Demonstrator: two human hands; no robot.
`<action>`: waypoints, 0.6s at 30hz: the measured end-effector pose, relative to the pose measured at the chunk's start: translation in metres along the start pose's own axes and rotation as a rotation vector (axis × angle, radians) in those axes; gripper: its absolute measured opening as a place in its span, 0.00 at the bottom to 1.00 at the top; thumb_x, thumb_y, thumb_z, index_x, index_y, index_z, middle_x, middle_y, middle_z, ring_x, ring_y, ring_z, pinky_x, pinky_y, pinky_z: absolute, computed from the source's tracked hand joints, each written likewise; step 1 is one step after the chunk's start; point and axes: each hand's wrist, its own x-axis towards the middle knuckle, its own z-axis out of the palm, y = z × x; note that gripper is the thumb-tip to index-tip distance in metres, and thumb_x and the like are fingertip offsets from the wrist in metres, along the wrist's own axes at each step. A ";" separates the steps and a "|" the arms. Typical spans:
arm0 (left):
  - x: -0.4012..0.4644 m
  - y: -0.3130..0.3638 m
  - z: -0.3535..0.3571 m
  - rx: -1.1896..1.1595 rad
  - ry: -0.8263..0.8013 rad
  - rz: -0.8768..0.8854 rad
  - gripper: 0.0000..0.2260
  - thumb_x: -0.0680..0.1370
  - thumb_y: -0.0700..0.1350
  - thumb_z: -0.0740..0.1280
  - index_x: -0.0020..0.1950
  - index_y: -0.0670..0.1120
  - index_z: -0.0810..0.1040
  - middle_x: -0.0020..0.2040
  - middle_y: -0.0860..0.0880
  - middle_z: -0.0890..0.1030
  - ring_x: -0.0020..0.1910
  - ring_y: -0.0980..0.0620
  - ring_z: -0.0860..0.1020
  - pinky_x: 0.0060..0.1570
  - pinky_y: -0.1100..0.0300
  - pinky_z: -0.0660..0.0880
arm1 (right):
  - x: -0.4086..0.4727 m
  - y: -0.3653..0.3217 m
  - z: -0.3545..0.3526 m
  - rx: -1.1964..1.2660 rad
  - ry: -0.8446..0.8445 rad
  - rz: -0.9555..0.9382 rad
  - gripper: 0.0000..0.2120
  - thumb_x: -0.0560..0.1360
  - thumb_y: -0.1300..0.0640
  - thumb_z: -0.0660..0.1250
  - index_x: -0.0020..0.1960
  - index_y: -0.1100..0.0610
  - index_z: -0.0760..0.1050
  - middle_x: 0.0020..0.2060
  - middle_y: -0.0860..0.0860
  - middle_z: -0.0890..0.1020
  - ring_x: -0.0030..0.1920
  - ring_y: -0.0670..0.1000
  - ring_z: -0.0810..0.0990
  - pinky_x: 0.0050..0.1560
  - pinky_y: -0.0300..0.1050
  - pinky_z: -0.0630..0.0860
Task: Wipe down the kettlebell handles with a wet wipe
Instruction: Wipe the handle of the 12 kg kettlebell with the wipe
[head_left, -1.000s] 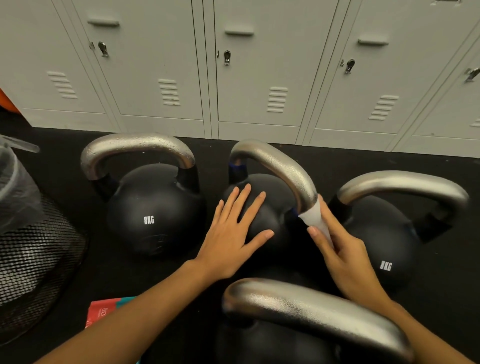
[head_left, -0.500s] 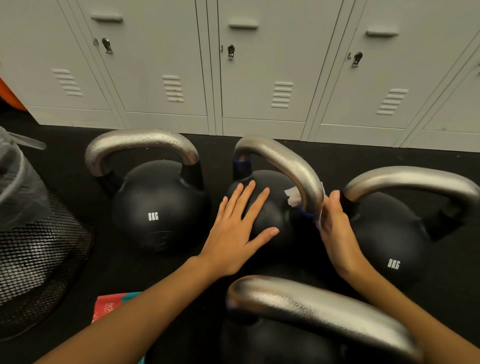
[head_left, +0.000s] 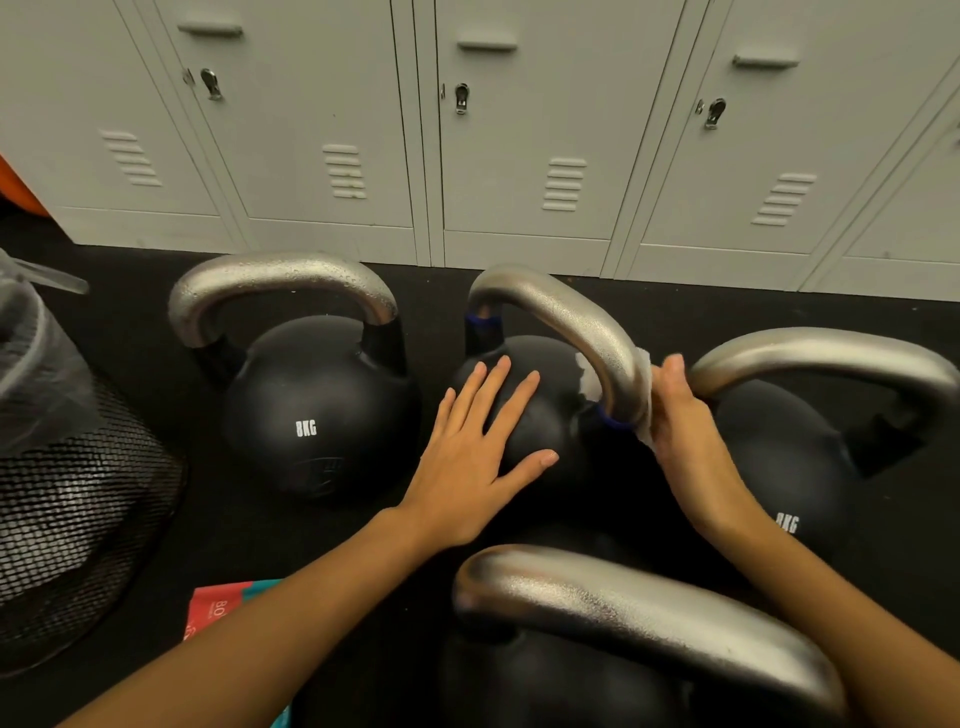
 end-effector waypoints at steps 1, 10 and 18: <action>0.000 0.000 -0.001 -0.008 -0.001 0.000 0.32 0.78 0.66 0.52 0.77 0.61 0.41 0.77 0.59 0.39 0.75 0.60 0.33 0.74 0.54 0.36 | 0.005 0.000 0.002 -0.001 0.009 0.041 0.26 0.78 0.31 0.48 0.51 0.38 0.83 0.52 0.42 0.85 0.59 0.40 0.79 0.69 0.45 0.67; 0.000 -0.011 -0.023 -0.397 0.354 -0.224 0.31 0.75 0.59 0.68 0.74 0.52 0.62 0.66 0.56 0.65 0.66 0.54 0.64 0.68 0.55 0.65 | -0.035 0.020 -0.010 0.108 -0.001 0.071 0.30 0.69 0.25 0.57 0.60 0.42 0.79 0.61 0.38 0.80 0.66 0.38 0.74 0.74 0.46 0.61; 0.033 0.027 -0.061 -0.433 0.616 -0.012 0.13 0.79 0.39 0.63 0.62 0.46 0.74 0.56 0.53 0.72 0.57 0.52 0.71 0.57 0.59 0.71 | -0.011 -0.035 -0.004 -0.332 0.026 -0.226 0.20 0.82 0.53 0.61 0.73 0.42 0.68 0.64 0.43 0.79 0.67 0.39 0.72 0.70 0.38 0.66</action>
